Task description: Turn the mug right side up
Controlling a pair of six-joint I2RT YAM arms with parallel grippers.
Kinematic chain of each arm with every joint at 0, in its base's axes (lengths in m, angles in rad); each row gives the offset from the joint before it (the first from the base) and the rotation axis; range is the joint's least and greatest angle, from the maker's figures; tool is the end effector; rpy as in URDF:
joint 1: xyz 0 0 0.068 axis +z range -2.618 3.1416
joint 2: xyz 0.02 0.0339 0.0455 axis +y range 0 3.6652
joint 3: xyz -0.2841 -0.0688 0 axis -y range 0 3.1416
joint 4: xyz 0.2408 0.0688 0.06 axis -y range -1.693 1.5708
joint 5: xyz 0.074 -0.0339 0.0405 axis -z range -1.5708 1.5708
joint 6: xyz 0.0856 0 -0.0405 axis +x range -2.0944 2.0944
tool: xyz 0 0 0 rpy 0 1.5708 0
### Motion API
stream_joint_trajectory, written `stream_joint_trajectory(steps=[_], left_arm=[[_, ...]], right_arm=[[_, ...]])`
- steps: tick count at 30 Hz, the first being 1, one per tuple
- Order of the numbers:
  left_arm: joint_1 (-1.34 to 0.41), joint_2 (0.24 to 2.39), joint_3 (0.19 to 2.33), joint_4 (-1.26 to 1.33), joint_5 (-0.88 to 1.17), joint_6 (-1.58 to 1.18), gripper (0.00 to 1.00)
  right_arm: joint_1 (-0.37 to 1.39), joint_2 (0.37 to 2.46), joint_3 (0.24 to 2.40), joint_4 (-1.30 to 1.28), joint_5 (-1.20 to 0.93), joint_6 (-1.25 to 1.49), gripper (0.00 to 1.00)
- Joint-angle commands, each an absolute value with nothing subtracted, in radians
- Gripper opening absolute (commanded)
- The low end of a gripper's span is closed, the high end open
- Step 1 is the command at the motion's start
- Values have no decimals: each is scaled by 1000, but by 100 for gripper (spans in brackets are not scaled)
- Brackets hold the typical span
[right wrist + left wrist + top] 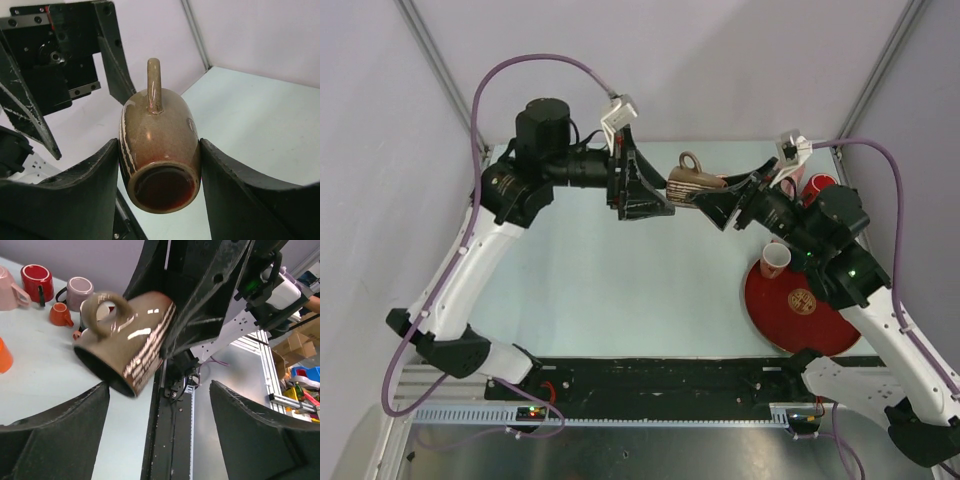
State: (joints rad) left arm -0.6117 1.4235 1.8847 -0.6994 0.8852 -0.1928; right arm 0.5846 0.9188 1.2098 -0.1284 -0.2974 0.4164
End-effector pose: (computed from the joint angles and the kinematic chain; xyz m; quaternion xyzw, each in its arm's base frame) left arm 0.2009 -0.2218 0.5252 0.4066 0.6398 -0.5285 0.3821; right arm 0.1653 0.1395 0.4911 -0.1663 0.6285 0.4459 0.6153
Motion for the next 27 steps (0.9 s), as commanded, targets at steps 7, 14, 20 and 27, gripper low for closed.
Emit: stream_joint_trajectory(steps=[7,14,20,27], left_arm=[[-718,1482,1916,-576,962,-356,57],[-727,1479,1883,-568,885,-416,2],[-653,1446,1808,-541,690,-670,0],[-492,1438,1748,-528,511,-968,0]], right_arm=[[632,930,1206,61,-286,497,0],[630,939,1206,53,-260,501,0],[621,933,1220,-131,-17,438,64],[724,977,1269,-282,377,329,99]])
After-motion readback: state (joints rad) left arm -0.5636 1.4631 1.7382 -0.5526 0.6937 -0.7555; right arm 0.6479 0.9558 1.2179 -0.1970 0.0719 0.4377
